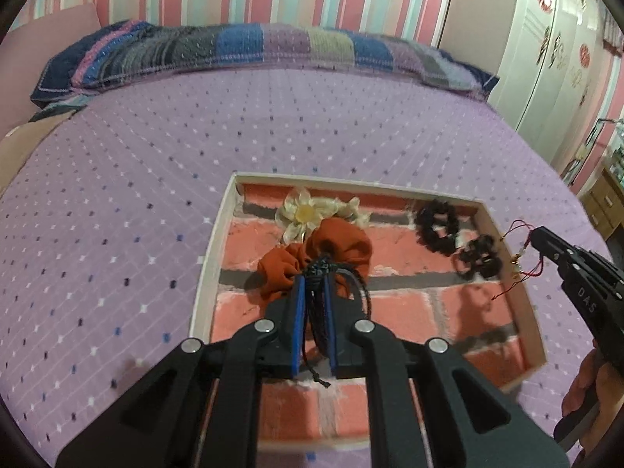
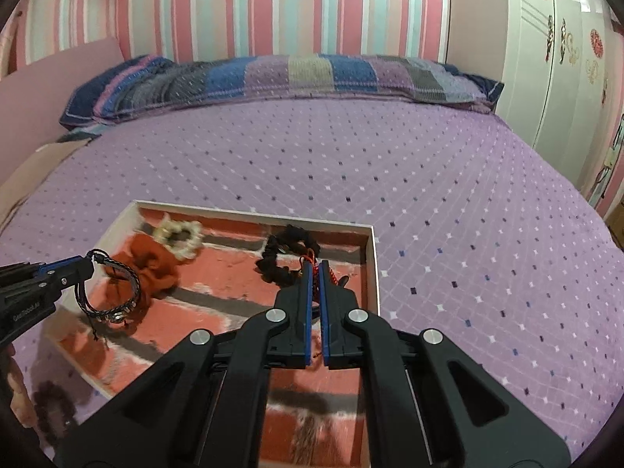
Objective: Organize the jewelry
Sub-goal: 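Carry the leather bracelet and red string bracelet with both tools over the tray, then open both tools to drop the two bracelets into the tray, then move the left tool to the wooden bead bracelet while the right tool approaches the white watch, then grasp the wooden bead bracelet with the left tool while the right tool grasps the white watch strap, then carry the bead bracelet and white watch with both tools over the tray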
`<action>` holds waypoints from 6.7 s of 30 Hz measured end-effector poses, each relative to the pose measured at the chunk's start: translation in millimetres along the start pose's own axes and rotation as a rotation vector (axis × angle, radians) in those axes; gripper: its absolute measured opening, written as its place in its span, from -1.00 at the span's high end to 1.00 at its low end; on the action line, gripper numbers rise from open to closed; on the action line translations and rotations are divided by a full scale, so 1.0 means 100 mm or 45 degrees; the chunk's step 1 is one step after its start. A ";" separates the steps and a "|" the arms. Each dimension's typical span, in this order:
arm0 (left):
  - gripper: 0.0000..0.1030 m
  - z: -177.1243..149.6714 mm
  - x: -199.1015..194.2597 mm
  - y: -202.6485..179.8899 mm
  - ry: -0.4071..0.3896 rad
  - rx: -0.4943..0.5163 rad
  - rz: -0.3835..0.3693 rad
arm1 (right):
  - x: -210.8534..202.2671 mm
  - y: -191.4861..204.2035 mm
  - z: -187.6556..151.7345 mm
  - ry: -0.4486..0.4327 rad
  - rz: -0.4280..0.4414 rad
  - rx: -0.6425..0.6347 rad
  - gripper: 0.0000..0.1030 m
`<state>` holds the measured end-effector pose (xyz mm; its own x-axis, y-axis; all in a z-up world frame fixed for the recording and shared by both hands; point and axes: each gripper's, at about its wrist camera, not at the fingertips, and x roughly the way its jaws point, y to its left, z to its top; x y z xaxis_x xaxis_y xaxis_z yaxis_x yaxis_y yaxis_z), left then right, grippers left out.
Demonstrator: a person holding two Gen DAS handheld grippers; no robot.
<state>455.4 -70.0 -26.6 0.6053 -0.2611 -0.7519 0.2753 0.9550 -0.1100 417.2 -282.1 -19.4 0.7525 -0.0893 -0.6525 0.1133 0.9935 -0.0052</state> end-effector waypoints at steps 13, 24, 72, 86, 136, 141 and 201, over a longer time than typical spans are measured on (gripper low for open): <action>0.79 0.07 0.47 0.17 0.128 0.008 0.072 | 0.49 0.00 0.02 0.149 -0.028 -0.010 0.92; -0.01 0.00 0.30 0.18 0.083 0.028 0.097 | 0.45 0.05 -0.07 0.174 0.014 -0.022 0.83; -0.86 -1.46 -2.60 0.62 -0.382 -0.100 0.200 | -2.02 -0.45 -1.41 -0.109 -0.189 0.017 -0.92; -0.86 -1.67 -1.86 0.66 -0.238 -0.191 0.085 | -1.75 -0.46 -1.76 -0.006 -0.095 0.153 -0.92; -0.43 -1.73 -0.74 0.57 0.063 0.042 0.125 | -1.22 -0.34 -1.99 0.230 -0.121 0.102 -0.07; -0.28 -1.73 -0.74 0.55 0.062 0.060 0.127 | -1.22 -0.34 -1.99 0.230 -0.118 0.098 -0.02; 0.61 -1.65 -1.29 0.23 -0.175 0.109 0.108 | -1.49 -0.35 -1.87 0.057 -0.018 0.129 0.89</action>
<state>260.6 8.9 -38.9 0.7240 -0.2023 -0.6595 0.2778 0.9606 0.0104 179.4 -290.4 -63.8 0.7208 -0.0974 -0.6863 0.1900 0.9799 0.0605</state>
